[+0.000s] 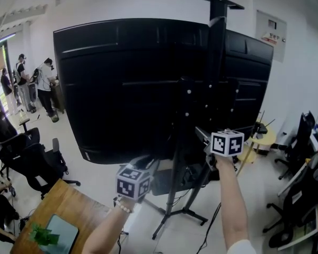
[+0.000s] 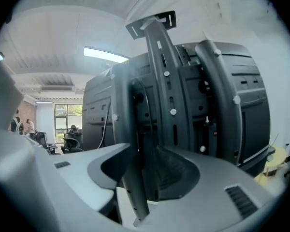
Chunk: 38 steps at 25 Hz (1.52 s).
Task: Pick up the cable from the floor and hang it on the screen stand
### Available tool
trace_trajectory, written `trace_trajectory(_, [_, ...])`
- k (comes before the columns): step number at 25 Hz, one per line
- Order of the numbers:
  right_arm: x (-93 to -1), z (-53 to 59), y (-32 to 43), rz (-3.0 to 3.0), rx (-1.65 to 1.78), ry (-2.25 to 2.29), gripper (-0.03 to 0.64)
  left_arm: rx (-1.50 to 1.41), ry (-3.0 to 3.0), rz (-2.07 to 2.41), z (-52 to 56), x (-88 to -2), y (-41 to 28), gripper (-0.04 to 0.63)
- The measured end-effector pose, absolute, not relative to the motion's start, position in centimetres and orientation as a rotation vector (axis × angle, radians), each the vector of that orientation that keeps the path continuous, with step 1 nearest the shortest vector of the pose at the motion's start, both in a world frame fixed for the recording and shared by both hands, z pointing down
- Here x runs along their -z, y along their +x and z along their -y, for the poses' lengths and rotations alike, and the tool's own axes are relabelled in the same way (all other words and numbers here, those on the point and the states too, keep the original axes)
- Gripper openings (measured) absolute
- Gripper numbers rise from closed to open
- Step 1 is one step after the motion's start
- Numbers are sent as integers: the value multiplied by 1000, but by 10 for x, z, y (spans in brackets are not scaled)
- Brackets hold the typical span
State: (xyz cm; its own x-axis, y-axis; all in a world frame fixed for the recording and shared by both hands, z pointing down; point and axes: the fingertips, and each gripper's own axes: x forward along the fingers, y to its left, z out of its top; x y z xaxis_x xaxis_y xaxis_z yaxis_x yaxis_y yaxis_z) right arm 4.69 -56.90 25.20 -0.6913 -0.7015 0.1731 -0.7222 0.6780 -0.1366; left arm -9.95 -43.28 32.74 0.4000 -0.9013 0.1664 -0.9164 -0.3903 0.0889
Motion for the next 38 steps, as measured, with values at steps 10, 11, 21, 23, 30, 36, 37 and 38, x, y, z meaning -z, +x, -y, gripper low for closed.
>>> trace_trajectory(10, [-272,424,70,2860,-266,1291,126,-288,2429,1239,336,-443,-74,117])
trace_trajectory(11, [-278,406,70,2862,-267,1292,84,-280,2425,1226,322,-449,-73,117])
trace_trajectory(21, [-399,224,51,2867,-578,1289,0,-27,2417,1120,159,-486,-63,0])
trace_trajectory(23, [-442,188,46,2801,-681,1289,0,-15,2386,1142,128,-497,-65,0])
trace_trajectory(30, [-545,78,34,2567,-775,1296,0,-73,2316,1252,56,-538,-84,0])
trace_trajectory(36, [-547,57,43,2559,-791,1391,0,-109,2294,1283,42,-543,-99,0])
trace_trajectory(37, [-542,60,47,2570,-784,1402,0,-98,2293,1296,45,-540,-100,0])
trace_trajectory(38, [-536,63,51,2578,-776,1414,0,-87,2292,1308,48,-537,-99,0])
